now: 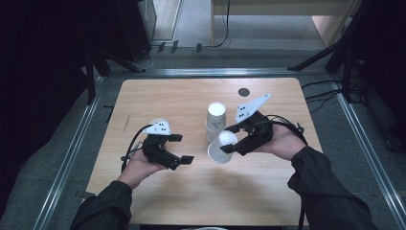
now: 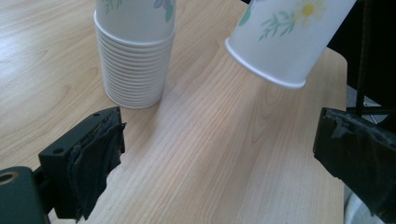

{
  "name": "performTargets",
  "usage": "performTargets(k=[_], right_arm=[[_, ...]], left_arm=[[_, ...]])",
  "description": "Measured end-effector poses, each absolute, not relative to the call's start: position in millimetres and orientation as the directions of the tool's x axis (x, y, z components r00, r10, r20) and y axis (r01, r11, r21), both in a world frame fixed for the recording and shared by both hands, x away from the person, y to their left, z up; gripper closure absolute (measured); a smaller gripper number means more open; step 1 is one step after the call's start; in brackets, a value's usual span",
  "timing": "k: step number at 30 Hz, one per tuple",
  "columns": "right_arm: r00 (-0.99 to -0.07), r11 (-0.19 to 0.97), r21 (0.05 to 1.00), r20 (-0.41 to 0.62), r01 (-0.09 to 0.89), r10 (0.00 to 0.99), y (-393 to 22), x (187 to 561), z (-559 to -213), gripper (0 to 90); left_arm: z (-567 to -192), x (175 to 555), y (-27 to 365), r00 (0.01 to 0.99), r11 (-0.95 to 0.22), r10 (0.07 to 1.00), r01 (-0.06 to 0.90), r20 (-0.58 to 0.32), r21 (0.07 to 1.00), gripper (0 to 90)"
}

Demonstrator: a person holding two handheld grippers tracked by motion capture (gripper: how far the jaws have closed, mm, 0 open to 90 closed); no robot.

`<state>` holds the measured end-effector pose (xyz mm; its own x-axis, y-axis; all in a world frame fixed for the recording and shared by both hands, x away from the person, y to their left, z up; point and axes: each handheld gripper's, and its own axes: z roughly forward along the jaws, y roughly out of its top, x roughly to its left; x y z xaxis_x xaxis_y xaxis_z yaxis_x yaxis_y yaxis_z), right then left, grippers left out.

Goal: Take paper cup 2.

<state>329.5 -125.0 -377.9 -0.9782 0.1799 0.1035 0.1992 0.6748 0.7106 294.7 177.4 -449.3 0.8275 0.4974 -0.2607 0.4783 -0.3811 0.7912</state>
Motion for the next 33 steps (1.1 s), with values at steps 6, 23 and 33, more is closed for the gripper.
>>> performTargets(k=[6, 23, 33], right_arm=[[-0.974, 0.657, 0.722, 0.119, 0.219, 0.194, -129.2, 331.6, -395.7, 36.5], [-0.967, 0.583, 0.774, 0.157, 0.247, 0.202, -132.3, 335.9, -422.5, 36.6], [-0.962, 0.506, 0.820, 0.195, 0.267, 0.191, -134.9, 335.0, -433.5, 36.6]], left_arm=[[-450.1, 296.4, 176.1, 0.832, -0.385, 0.487, 0.477, -0.266, 0.790, 2.2], [-452.1, 307.3, 171.0, 0.851, -0.385, 0.449, 0.460, -0.274, 0.800, 2.2], [-453.5, 310.0, 167.6, 0.858, -0.379, 0.438, 0.447, -0.268, 0.810, 2.2]])
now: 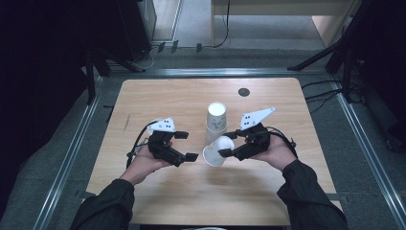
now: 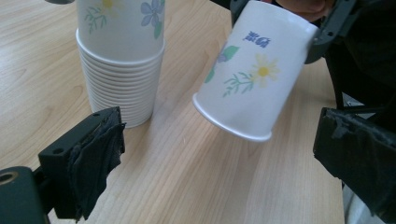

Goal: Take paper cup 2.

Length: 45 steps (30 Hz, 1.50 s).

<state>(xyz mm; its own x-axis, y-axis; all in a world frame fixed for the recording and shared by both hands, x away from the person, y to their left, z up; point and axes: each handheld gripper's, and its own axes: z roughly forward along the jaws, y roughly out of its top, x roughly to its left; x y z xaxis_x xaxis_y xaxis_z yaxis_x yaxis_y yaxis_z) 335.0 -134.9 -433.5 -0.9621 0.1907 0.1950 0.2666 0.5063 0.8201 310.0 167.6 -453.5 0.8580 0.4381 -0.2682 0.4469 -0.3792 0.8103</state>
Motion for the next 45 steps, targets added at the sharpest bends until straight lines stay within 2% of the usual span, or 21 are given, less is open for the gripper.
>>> performTargets(k=[13, 45], right_arm=[[-0.960, 0.467, 0.841, 0.207, 0.273, 0.189, -135.6, 336.9, -438.6, 36.7], [-0.961, 0.404, 0.872, 0.236, 0.275, 0.145, -121.8, 341.7, -432.5, 37.0]], left_arm=[[-462.0, 314.8, 159.5, 0.889, -0.429, 0.381, 0.414, -0.255, 0.803, 2.2], [-471.2, 318.7, 137.0, 0.919, -0.408, 0.304, 0.363, -0.250, 0.838, 2.2]])
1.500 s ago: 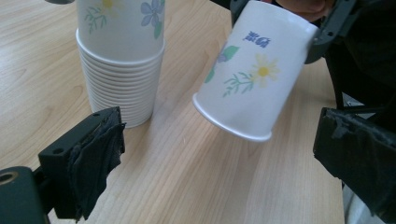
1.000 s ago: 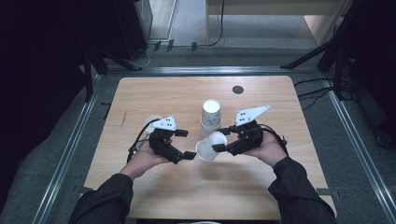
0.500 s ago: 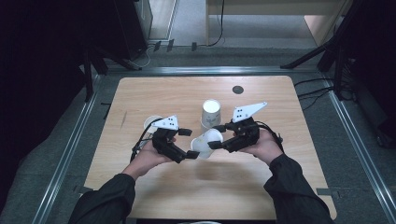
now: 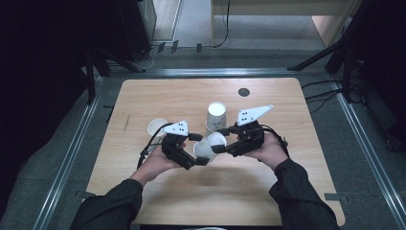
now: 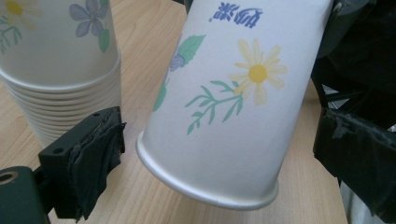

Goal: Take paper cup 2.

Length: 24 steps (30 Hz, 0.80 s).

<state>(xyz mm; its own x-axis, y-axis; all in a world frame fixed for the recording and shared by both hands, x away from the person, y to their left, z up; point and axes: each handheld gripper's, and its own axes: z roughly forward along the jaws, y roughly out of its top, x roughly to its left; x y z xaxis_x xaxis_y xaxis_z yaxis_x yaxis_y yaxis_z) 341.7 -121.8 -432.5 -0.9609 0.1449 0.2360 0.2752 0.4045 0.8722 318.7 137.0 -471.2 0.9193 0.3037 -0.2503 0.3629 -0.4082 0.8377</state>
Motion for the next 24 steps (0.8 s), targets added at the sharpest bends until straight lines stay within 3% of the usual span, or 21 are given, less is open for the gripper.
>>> performTargets(k=[7, 12, 15, 24], right_arm=[[-0.961, 0.400, 0.874, 0.238, 0.276, 0.142, -121.2, 341.4, -432.4, 37.0], [-0.961, 0.399, 0.874, 0.240, 0.276, 0.138, -119.3, 341.3, -433.3, 37.0], [-0.959, 0.400, 0.872, 0.246, 0.281, 0.137, -118.3, 341.4, -434.3, 37.0], [-0.957, 0.396, 0.871, 0.257, 0.291, 0.138, -117.2, 341.5, -435.0, 37.0]], left_arm=[[-473.3, 319.1, 134.8, 0.919, -0.399, 0.305, 0.363, -0.251, 0.842, 2.8], [-473.6, 319.4, 134.6, 0.920, -0.393, 0.312, 0.353, -0.239, 0.849, 6.5], [-473.9, 319.0, 135.4, 0.923, -0.393, 0.308, 0.346, -0.232, 0.852, 13.5], [-474.0, 317.0, 134.6, 0.928, -0.408, 0.308, 0.327, -0.208, 0.853, 18.6]])
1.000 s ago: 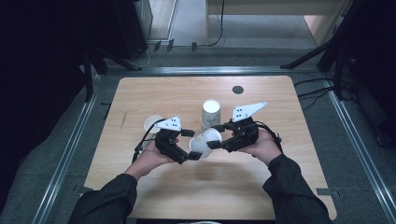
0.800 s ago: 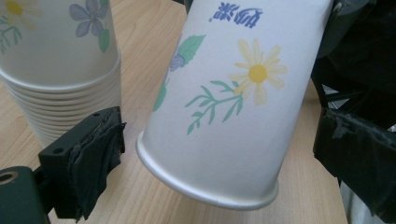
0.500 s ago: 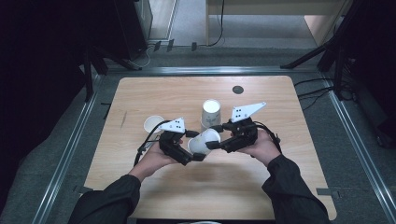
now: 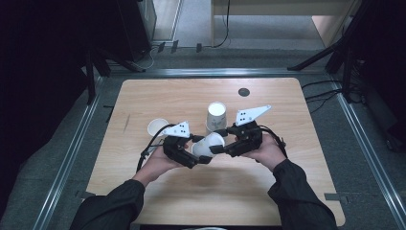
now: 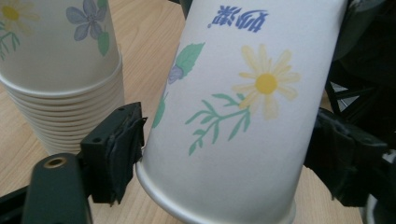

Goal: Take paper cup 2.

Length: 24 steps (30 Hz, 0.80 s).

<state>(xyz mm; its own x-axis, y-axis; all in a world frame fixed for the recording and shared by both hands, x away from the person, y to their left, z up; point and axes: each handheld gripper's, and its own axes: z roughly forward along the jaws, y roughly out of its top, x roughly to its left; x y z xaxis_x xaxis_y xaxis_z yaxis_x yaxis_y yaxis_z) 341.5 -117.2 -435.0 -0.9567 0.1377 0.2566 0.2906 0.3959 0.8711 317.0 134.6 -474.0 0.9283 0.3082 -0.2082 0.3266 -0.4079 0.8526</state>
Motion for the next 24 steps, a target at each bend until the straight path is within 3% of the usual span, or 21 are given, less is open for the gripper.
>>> performTargets(k=[8, 24], right_arm=[[-0.954, 0.400, 0.866, 0.264, 0.299, 0.141, -116.9, 342.3, -436.6, 36.7], [-0.954, 0.401, 0.866, 0.263, 0.298, 0.141, -116.8, 342.8, -436.8, 36.2]], left_arm=[[-473.0, 314.9, 133.6, 0.937, -0.426, 0.299, 0.299, -0.179, 0.854, 24.5], [-472.2, 314.3, 134.0, 0.939, -0.433, 0.303, 0.287, -0.162, 0.854, 26.2]])
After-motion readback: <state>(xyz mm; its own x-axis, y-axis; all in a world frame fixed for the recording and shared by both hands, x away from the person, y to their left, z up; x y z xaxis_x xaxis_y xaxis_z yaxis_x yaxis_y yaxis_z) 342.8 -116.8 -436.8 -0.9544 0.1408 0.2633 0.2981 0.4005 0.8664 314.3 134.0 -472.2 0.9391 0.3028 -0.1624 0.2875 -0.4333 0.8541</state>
